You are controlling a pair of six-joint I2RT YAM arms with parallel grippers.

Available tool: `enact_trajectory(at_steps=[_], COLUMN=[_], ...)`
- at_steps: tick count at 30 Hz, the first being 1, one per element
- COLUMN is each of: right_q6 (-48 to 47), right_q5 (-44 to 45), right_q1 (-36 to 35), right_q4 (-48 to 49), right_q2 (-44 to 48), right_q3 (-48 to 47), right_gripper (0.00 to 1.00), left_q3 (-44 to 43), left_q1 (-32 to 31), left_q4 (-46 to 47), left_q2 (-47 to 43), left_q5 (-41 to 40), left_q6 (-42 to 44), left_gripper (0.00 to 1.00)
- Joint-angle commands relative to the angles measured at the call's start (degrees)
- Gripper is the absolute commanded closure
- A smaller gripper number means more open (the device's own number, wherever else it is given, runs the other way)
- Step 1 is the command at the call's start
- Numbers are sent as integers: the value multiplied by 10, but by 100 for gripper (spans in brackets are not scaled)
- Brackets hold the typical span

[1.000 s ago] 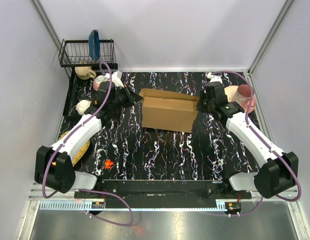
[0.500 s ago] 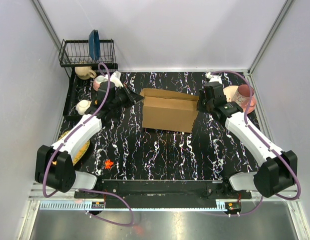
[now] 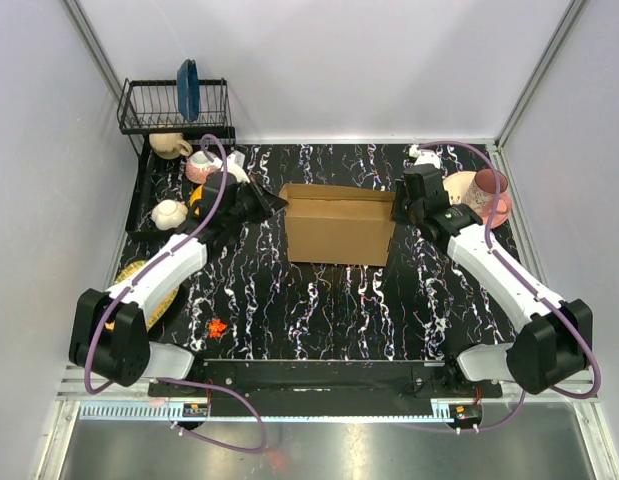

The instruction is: Fold the paper box

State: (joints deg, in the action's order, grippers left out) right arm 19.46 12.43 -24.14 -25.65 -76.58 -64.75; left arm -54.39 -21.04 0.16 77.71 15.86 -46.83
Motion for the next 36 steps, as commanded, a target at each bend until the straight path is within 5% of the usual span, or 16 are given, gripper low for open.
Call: enact_trajectory(at_steps=[1,18,36], right_q6=[-2,-1,13], right_q5=[-10,-11,-21], right_q1=[-13,-16,-16], right_q4=[-86,-85,-78], right_q2=[-23,-4,29], right_q3=[32,50,94], right_gripper=[100,100,100], left_q3=[44,84,204], left_q1=[-31,-41,-131], left_q4=[-17,-17,81], left_q2=[-5,-41,-99], left_q5=[4,-96,-320], left_q6=[8,110,211], left_gripper=[100,100,100])
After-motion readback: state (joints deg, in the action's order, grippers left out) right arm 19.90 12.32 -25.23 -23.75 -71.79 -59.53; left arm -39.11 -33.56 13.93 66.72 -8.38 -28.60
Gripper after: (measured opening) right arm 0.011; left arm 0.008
